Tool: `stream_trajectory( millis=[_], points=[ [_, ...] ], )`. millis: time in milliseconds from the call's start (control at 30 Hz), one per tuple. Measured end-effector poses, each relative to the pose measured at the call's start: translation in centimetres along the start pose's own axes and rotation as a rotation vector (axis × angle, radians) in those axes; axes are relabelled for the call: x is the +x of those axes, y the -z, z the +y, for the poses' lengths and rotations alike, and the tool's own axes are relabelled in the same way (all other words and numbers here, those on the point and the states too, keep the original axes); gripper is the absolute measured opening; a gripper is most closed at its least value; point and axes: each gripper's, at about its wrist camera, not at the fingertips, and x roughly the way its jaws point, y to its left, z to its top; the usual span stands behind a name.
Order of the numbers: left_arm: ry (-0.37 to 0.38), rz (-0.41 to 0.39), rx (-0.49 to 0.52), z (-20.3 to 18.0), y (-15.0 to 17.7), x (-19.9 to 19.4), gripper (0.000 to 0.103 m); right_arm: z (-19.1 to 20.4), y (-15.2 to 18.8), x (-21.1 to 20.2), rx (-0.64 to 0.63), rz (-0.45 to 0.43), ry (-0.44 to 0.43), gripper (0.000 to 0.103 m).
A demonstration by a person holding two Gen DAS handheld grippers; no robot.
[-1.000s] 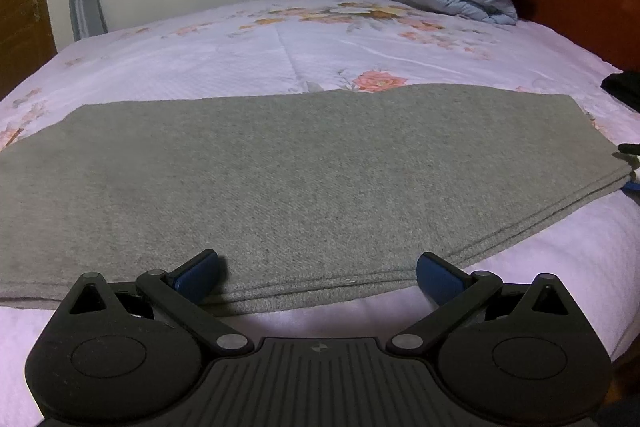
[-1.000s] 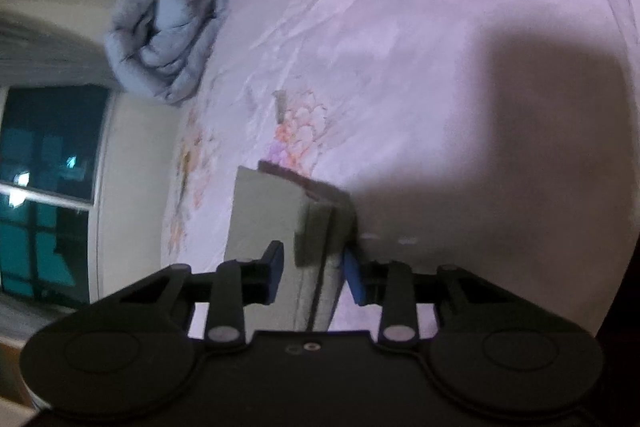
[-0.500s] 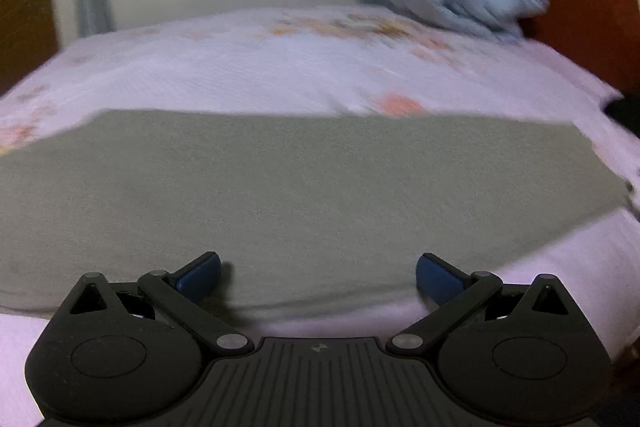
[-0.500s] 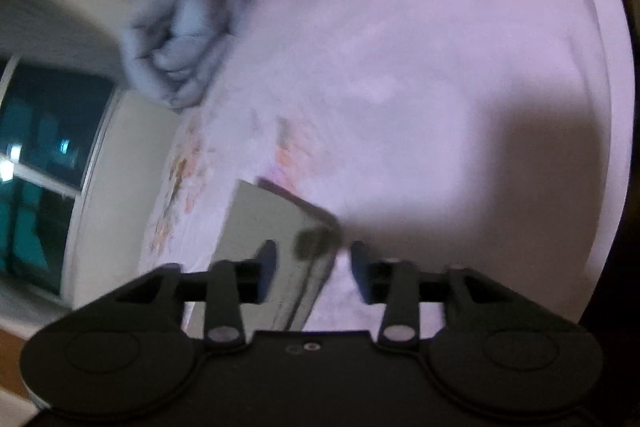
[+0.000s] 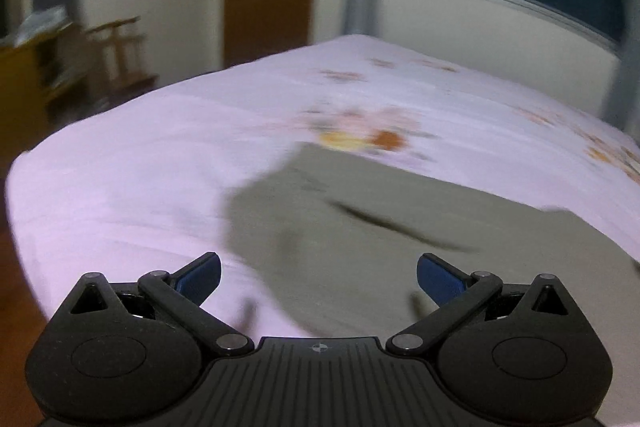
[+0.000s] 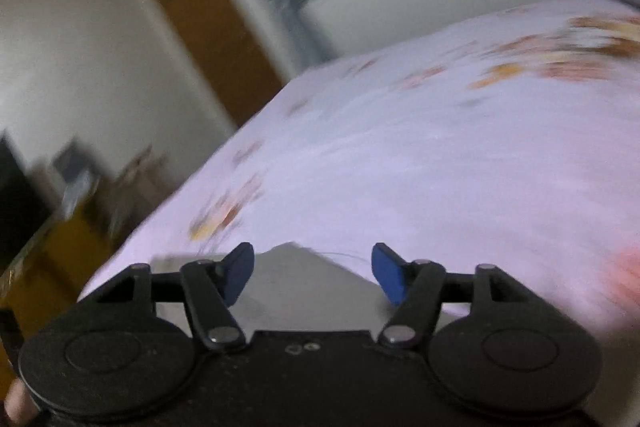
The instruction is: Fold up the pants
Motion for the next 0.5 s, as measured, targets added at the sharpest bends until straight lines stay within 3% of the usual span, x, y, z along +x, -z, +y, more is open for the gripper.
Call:
stream_trajectory(
  millis=[67,167,300,400,467,500],
  points=[
    [-0.007,0.025,-0.041,2.6,-0.4,1.9,0.103,1.4,-1.5,5.2,-0.064,0.08,-0.017,0.048],
    [0.052,0.055,-0.13,5.1,-0.9,4.6,0.103,2.3,-2.5,10.4,-0.14,0.171,-0.017,0.047],
    [0.108,0.075,-0.184,5.2,-0.8,7.3,0.103,1.6,-2.3,14.3,-0.169,0.296,-0.017,0.046],
    [0.13,0.095,-0.182,4.6,-0.2,8.4,0.102,2.4,-0.9,15.3,-0.177,0.36,-0.067,0.03],
    [0.134,0.103,-0.17,4.1,0.2,8.7,0.091,2.8,-0.8,15.8,-0.213,0.386,-0.054,0.004],
    [0.136,0.098,-0.167,4.0,0.3,8.7,0.09,3.0,-0.9,15.8,-0.227,0.388,-0.05,0.0]
  ],
)
